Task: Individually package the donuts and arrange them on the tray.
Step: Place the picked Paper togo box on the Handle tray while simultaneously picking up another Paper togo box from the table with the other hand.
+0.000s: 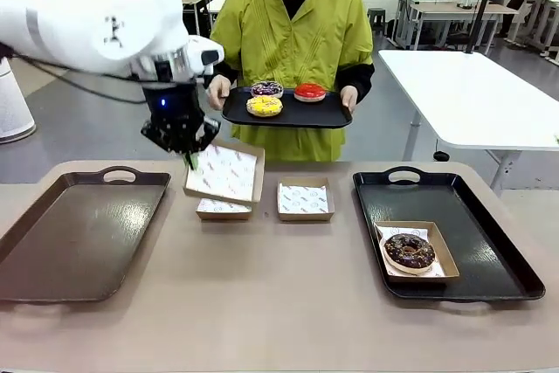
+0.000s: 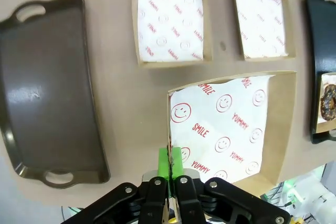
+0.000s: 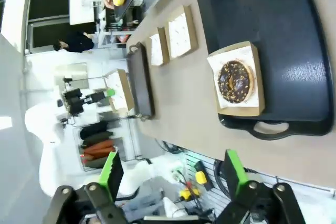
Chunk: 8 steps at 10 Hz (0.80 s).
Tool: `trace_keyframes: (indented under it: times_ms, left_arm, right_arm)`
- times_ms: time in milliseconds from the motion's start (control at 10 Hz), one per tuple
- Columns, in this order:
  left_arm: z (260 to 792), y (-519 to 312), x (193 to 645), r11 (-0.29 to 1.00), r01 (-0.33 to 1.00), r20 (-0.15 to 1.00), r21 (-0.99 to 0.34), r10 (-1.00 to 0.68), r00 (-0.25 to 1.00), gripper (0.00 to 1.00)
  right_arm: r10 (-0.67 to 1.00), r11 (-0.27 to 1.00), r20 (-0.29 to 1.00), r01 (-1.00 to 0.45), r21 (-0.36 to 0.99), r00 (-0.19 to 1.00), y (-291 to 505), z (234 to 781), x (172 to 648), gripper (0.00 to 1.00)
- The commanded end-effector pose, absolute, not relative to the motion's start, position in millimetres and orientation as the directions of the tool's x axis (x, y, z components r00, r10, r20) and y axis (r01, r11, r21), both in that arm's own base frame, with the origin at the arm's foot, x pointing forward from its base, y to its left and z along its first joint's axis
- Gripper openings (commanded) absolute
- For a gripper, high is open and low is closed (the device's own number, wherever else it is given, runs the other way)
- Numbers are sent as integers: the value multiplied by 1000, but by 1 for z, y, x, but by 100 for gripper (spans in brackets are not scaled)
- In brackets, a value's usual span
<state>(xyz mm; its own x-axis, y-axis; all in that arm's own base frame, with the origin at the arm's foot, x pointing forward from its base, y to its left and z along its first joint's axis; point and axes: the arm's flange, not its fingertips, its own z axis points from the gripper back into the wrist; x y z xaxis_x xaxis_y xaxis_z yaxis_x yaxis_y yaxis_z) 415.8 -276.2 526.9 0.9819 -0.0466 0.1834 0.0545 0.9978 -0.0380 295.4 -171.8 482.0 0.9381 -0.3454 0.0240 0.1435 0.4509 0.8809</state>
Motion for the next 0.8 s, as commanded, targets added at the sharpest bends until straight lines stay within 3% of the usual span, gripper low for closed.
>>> trace_keyframes:
  times_ms: [0, 400, 700]
  left_arm:
    - [545, -285, 447, 999, 40, 169, 1, -40, 985, 0]
    - [552, -298, 495, 998, 47, 104, 50, -52, 993, 0]
    - [539, -292, 521, 999, 24, 75, 29, -26, 997, 0]
  right_arm:
    - [-321, 368, 56, 70, 927, 946, -206, 443, 309, 100]
    - [-244, 346, 183, -91, 934, 953, -247, 388, 300, 100]
    - [-216, 356, 234, -147, 923, 948, -249, 383, 301, 100]
